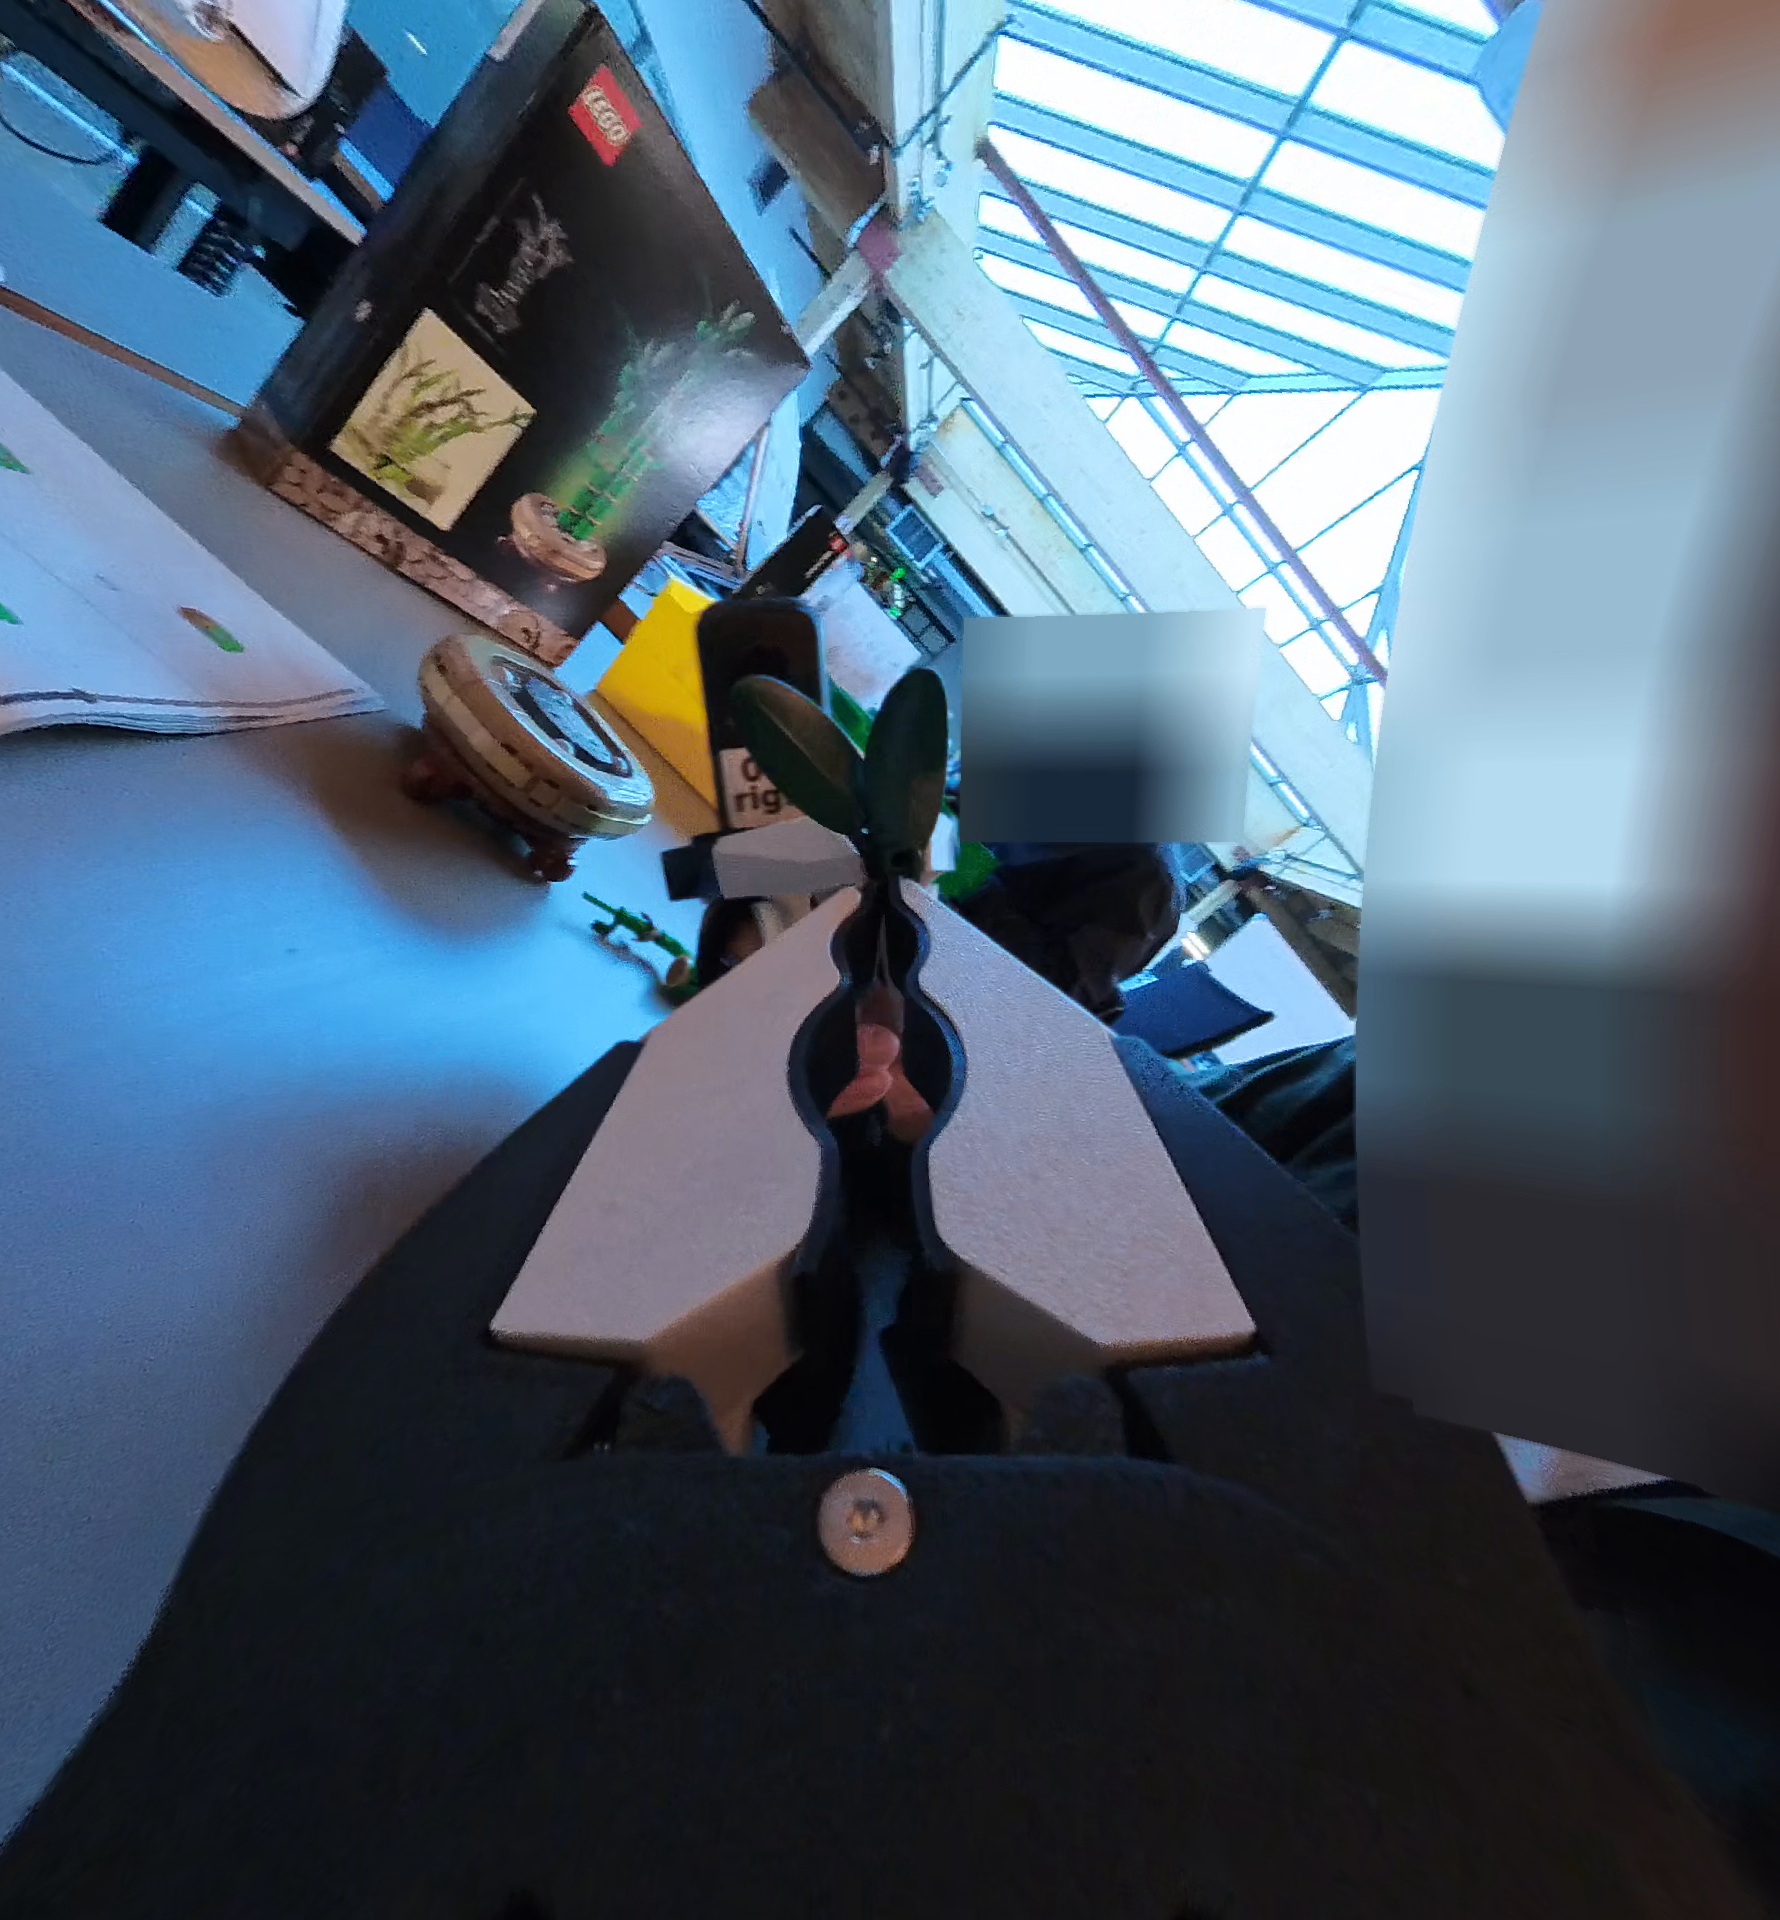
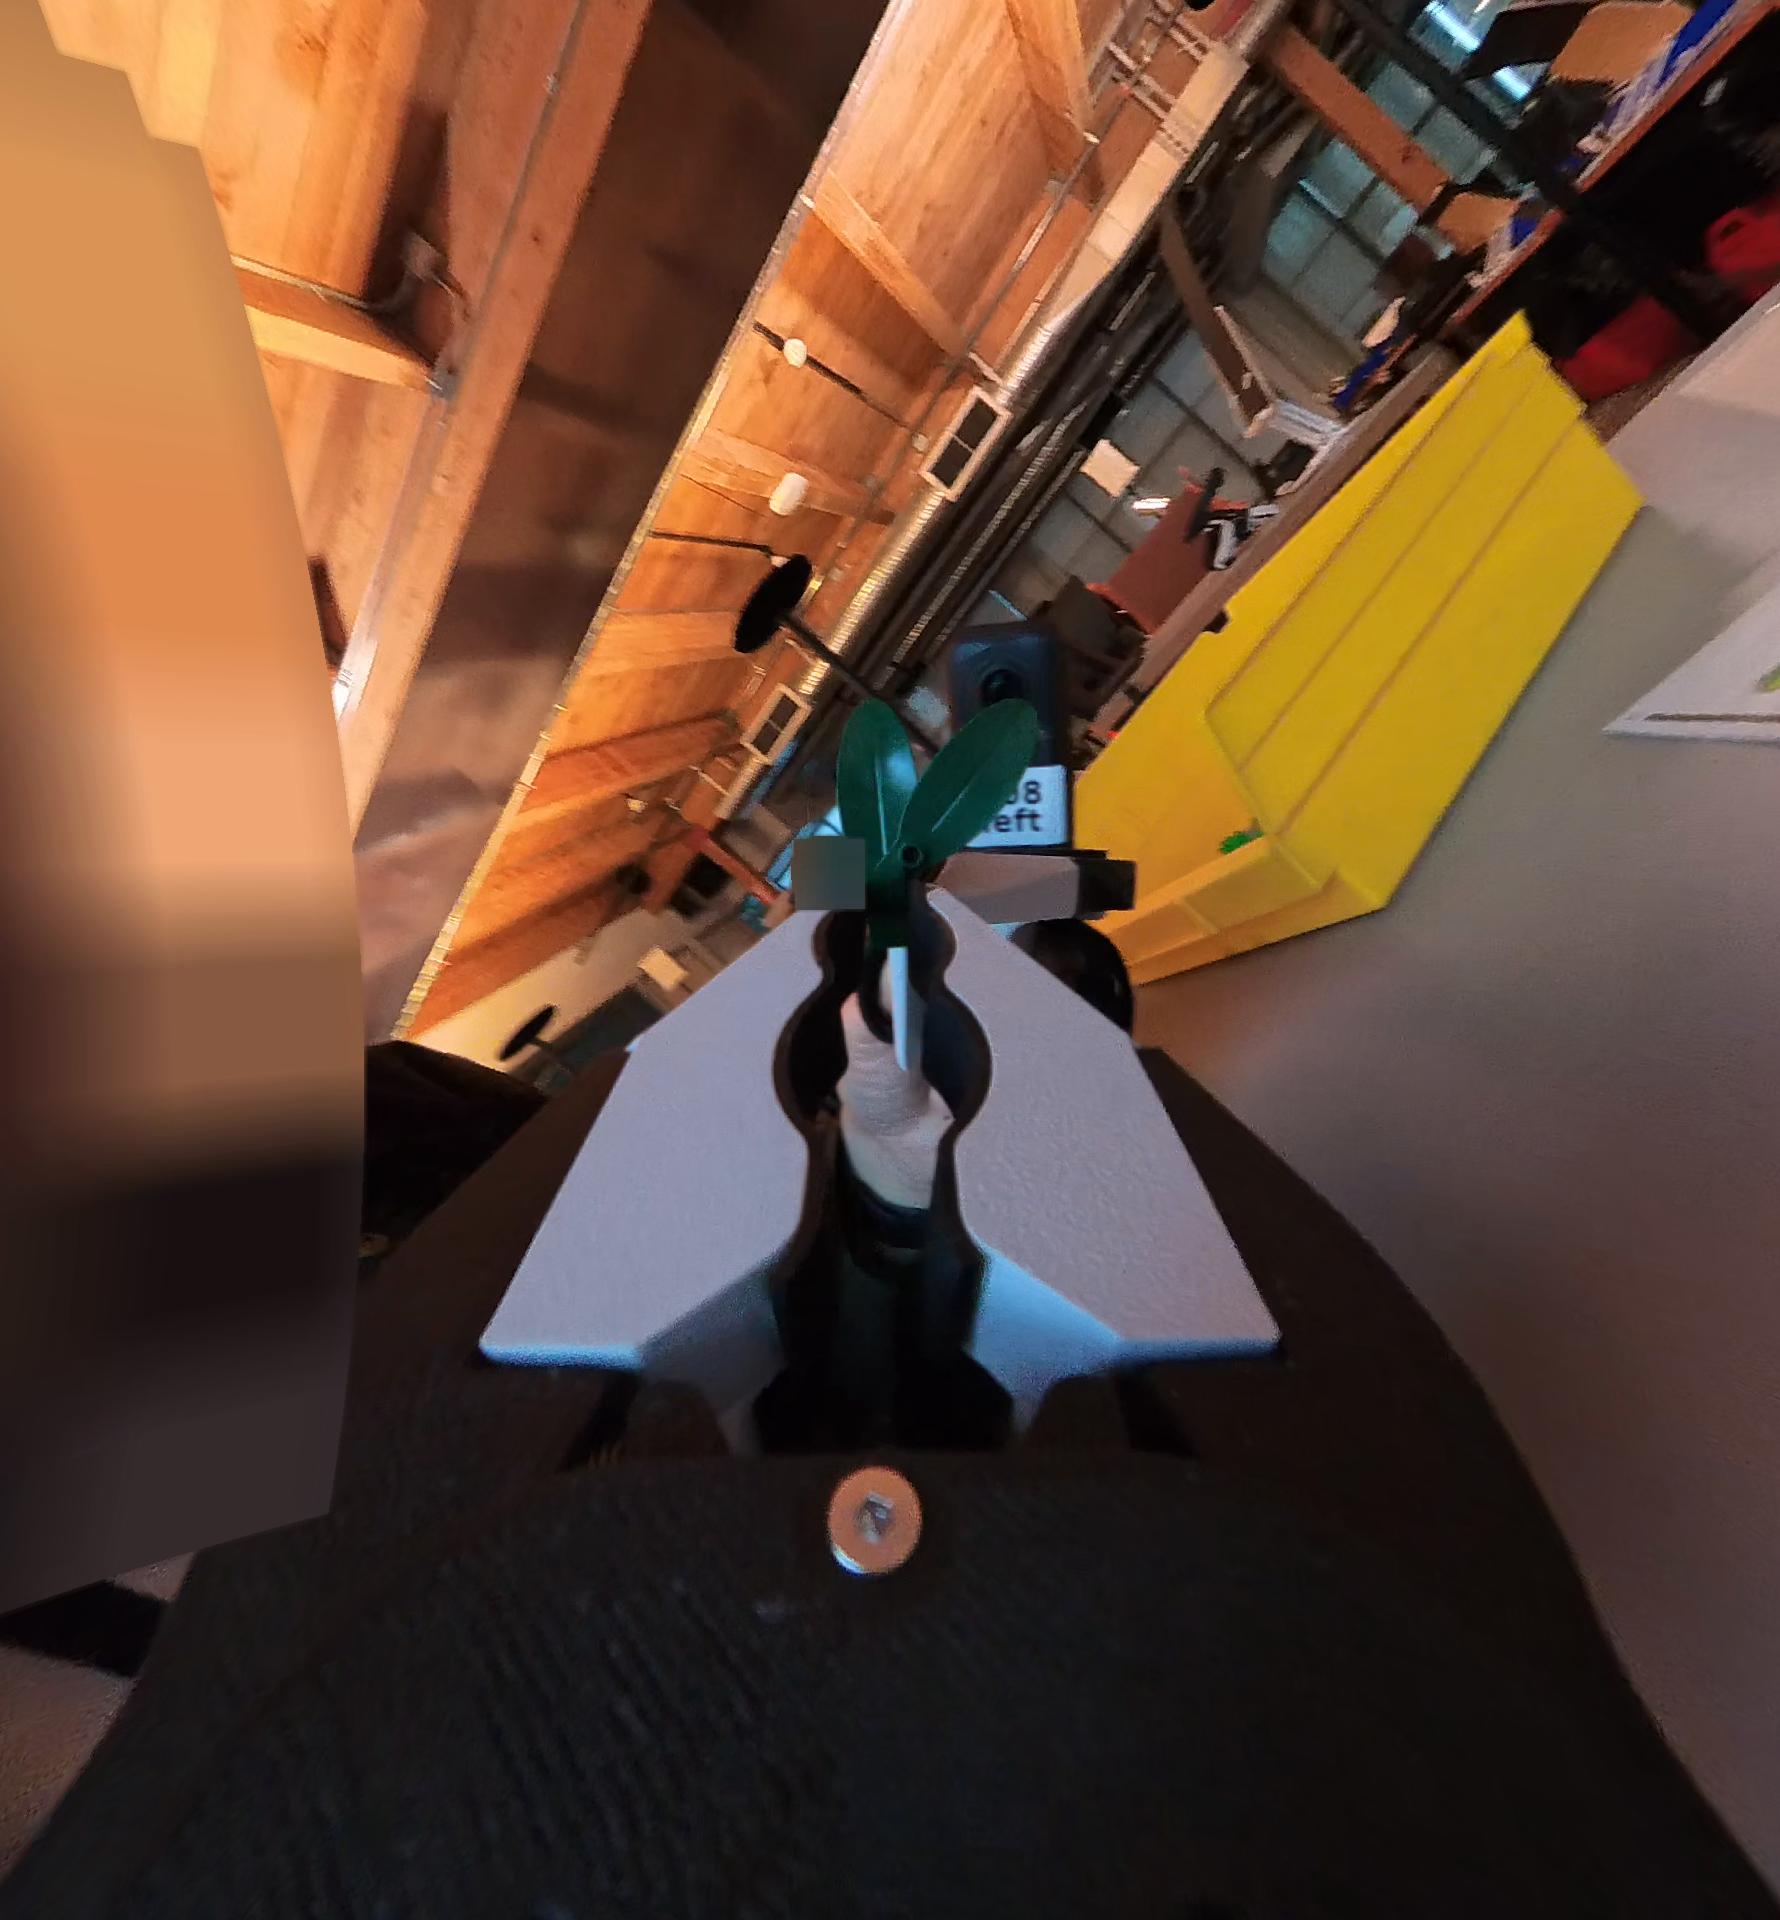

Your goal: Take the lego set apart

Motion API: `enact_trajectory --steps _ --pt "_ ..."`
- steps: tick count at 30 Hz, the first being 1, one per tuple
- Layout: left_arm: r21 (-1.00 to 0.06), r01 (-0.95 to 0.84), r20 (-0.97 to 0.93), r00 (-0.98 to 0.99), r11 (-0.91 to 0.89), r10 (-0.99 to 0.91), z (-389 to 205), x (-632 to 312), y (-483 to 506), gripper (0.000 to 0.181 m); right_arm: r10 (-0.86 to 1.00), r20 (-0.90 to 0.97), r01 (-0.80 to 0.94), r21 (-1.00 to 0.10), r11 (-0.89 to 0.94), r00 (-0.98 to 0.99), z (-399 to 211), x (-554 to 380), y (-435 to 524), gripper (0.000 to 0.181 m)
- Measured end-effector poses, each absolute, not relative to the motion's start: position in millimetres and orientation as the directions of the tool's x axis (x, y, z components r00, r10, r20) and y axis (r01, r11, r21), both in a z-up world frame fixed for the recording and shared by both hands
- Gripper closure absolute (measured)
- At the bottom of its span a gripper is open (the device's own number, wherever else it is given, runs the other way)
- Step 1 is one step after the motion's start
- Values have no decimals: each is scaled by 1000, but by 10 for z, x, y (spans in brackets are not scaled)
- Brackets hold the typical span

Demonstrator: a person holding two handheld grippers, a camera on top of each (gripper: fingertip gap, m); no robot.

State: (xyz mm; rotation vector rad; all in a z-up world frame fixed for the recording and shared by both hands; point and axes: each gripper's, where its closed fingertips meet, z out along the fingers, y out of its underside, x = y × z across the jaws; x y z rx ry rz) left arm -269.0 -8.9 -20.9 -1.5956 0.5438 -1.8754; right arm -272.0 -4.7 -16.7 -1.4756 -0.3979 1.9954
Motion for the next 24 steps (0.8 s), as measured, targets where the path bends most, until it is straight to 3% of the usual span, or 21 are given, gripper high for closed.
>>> enact_trajectory --steps 1,2,4,8,22,24 --pt "-665 190 724 -75 -723 -686 -213 -2687 -77 181 655 -739 -300 -597 -744 -157 -171 -2719 -38 176" --pt "-666 197 723 -66 -720 -687 -214 -2688 -59 177 669 -733 -300 -616 -729 -123 -189 -2718 -19 176" --pt "-652 224 734 -51 -724 -677 -206 -2697 -4 145 688 -723 -279 -649 -708 -63 -258 -2729 -3 175" --pt "-660 201 732 -49 -724 -680 -231 -2681 -33 172 690 -722 -277 -652 -706 -58 -260 -2742 -8 175" --pt "-818 127 575 188 -561 -796 -340 -2686 13 176 699 -713 -279 -683 -675 52 -350 -2759 36 176" --pt "-831 140 556 183 -538 -811 -275 -2682 -11 176 680 -733 -310 -645 -698 -7 -278 -2751 12 176"
